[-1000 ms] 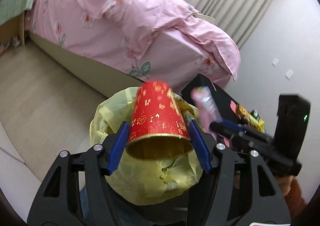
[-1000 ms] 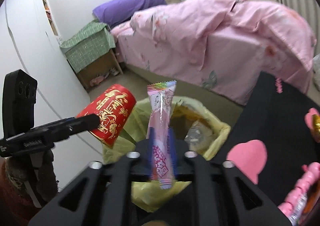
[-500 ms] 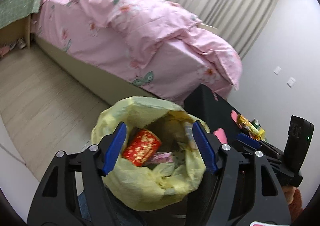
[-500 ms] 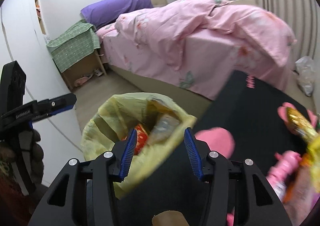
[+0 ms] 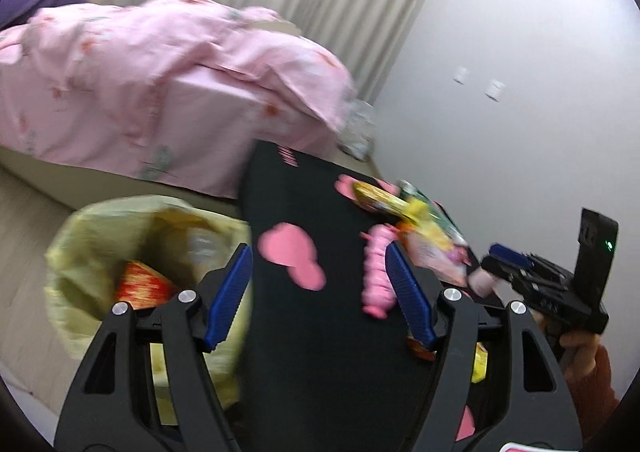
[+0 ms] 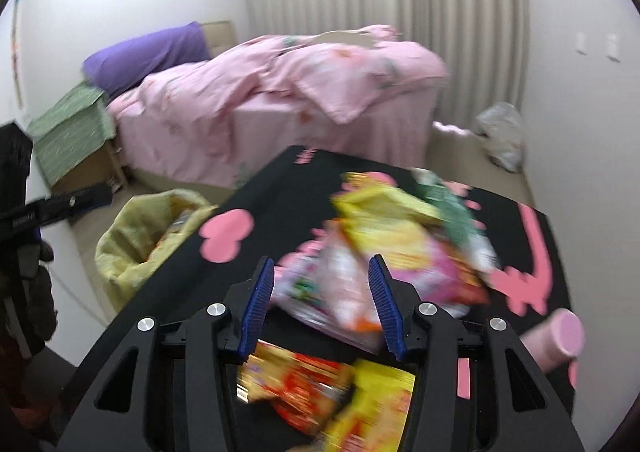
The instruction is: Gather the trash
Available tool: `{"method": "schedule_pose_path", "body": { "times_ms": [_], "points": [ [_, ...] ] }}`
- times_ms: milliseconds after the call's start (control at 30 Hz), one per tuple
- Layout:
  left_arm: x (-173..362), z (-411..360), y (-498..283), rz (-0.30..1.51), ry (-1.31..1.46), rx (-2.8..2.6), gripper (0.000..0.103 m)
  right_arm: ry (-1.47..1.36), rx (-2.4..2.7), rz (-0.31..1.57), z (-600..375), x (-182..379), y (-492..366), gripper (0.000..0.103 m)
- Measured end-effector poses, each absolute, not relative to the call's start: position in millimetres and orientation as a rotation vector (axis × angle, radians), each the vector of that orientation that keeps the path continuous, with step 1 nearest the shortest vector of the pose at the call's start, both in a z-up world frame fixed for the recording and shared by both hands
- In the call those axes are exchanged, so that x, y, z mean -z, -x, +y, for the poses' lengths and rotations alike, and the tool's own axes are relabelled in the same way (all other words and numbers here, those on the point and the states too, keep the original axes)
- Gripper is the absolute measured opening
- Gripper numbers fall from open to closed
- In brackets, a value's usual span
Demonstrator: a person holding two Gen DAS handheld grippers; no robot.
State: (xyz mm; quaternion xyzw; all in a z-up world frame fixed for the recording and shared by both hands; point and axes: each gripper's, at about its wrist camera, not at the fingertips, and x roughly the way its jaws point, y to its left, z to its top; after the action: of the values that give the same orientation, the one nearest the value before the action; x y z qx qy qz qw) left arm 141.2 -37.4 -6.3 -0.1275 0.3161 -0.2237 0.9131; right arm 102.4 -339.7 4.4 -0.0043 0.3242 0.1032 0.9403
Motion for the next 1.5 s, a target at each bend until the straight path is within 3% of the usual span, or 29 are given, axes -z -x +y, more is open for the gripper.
{"method": "schedule_pose_path", "body": {
  "times_ms": [267, 533, 867, 1000, 1267, 1500],
  "points": [
    [18, -118, -145, 0.711, 0.171, 0.621, 0.065, 0.0, -0.107, 0.643, -395, 0, -87, 0.047],
    [27, -144, -151, 0.737, 0.149, 0.611, 0.065, 0.155, -0.1, 0.673, -400, 7, -180, 0.047],
    [36, -108, -153, 0.746, 0.177, 0.567, 0.065, 0.225, -0.128, 0.998, -404, 67, -301, 0.043],
    [41, -95, -157, 0.752, 0.223, 0.559, 0.065, 0.26, -0.082, 0.933, -404, 55, -277, 0.031],
    [47, -95, -149, 0.778, 0.243, 0.589, 0.065, 0.097, -0.124, 0.769, -406, -8, -157, 0.031],
    [50, -128, -127, 0.817, 0.133, 0.717, 0.065, 0.053, -0.116, 0.79, -411, 8, -62, 0.031]
  ]
}}
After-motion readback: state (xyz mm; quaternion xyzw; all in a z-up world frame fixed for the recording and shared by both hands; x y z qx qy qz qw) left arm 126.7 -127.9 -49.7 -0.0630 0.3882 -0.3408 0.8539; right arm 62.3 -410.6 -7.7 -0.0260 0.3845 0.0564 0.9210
